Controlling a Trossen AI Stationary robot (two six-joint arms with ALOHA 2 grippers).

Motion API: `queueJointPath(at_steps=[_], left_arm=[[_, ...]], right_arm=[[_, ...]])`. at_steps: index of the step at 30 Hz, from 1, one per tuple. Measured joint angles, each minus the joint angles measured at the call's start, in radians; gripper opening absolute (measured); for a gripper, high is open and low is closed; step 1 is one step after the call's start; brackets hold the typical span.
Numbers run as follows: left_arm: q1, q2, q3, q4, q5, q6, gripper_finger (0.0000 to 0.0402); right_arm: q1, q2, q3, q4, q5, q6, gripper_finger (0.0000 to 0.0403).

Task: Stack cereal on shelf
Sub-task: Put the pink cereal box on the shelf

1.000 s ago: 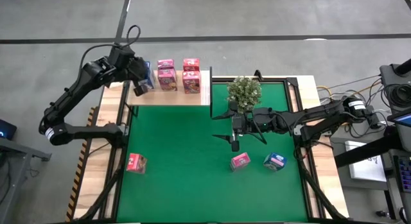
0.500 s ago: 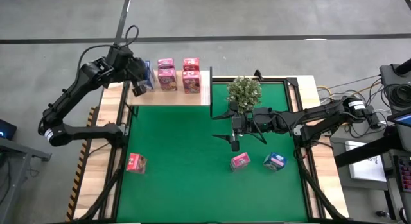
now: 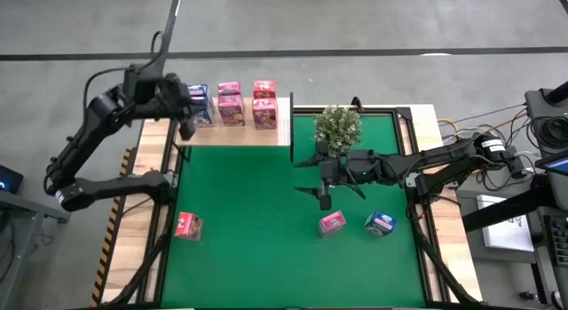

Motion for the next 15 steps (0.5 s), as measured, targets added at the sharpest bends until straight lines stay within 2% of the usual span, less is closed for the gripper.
queueJointPath(at_steps=[5,10,15], left_arm=[[-0.114,-0.16,-0.182,0.239,0.048,-0.147,0.0],[-0.268,-0.268,-0.322,0.447,0.049,-0.237,0.0],[-0.414,-0.302,-0.424,0.63,0.048,-0.283,0.0]], right_arm=[[0.001,-0.001,0.003,-0.136,-0.001,0.062,0.0286],[0.014,0.001,0.117,-0.431,-0.001,0.144,0.0276],[0.07,0.019,0.232,-0.738,-0.002,0.197,0.0265]])
